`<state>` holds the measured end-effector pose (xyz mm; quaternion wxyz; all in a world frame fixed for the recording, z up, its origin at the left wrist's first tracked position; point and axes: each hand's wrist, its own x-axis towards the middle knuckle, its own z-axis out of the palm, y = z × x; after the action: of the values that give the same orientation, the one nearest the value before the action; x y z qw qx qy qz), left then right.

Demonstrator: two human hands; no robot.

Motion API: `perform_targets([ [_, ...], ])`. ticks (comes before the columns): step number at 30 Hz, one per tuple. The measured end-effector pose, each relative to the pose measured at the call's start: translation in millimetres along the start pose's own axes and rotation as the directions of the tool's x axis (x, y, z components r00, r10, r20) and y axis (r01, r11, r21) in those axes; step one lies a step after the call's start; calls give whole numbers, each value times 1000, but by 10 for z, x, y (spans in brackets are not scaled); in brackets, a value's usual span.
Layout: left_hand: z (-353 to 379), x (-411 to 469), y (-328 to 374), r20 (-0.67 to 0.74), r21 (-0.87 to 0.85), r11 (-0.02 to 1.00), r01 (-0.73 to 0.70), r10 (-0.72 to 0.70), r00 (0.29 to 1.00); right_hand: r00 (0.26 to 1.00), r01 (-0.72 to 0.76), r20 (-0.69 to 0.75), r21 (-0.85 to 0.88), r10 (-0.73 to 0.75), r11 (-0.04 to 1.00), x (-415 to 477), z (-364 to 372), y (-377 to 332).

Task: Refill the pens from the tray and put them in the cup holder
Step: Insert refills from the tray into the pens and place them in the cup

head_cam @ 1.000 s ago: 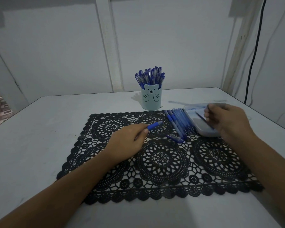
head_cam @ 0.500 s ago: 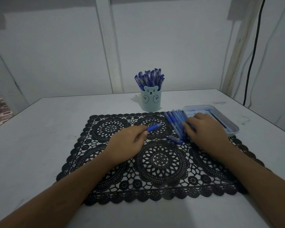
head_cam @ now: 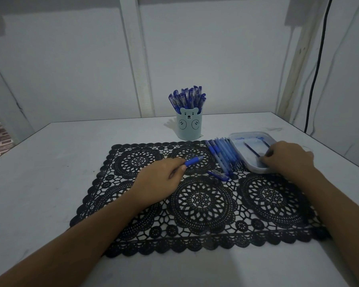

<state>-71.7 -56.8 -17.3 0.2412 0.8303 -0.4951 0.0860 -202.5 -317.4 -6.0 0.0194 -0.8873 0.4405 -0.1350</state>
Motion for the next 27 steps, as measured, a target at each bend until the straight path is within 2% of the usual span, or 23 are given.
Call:
perform_targets([
  [5,3,7,0,0,1,1000,3,-3,1000,1000,-8,-12,77,9,997,28,63,-19],
  [7,6,2,0,-5,-4,1000,6,-6,1000,997,30,-72,215,-14,976,9,62,-38],
  [9,7,0,-2,-8,-6,1000,5,-6,1000,989,91,-144,401,-35,912,-41,9,-92],
  [11,8,2,-3,-8,-9,1000,2,-2,1000,983,149,-178,587,-53,796,-110,-73,-179],
  [12,9,3,-3,-7,-9,1000,-1,1,1000,983,172,-165,686,-80,707,-171,-122,-237],
  [13,6,3,-3,-6,-8,1000,-6,6,1000,984,177,-132,792,-119,584,-247,-164,-303],
  [15,2,0,-4,-7,-4,1000,-15,15,1000,975,81,-19,958,-223,274,-416,-235,-428],
  [16,0,-2,-4,-8,-3,1000,-19,19,1000,959,13,30,989,-283,149,-493,-249,-486],
  [17,-3,-3,-2,-8,-3,1000,-23,23,1000,941,-44,63,997,-332,66,-559,-244,-542],
  [21,-9,-3,13,-4,-8,999,-44,44,999,916,-157,130,987,-380,-42,-714,-177,-705],
  [27,-20,4,23,-12,-64,997,-50,50,999,916,-218,141,961,-376,-171,-730,-124,-723],
])
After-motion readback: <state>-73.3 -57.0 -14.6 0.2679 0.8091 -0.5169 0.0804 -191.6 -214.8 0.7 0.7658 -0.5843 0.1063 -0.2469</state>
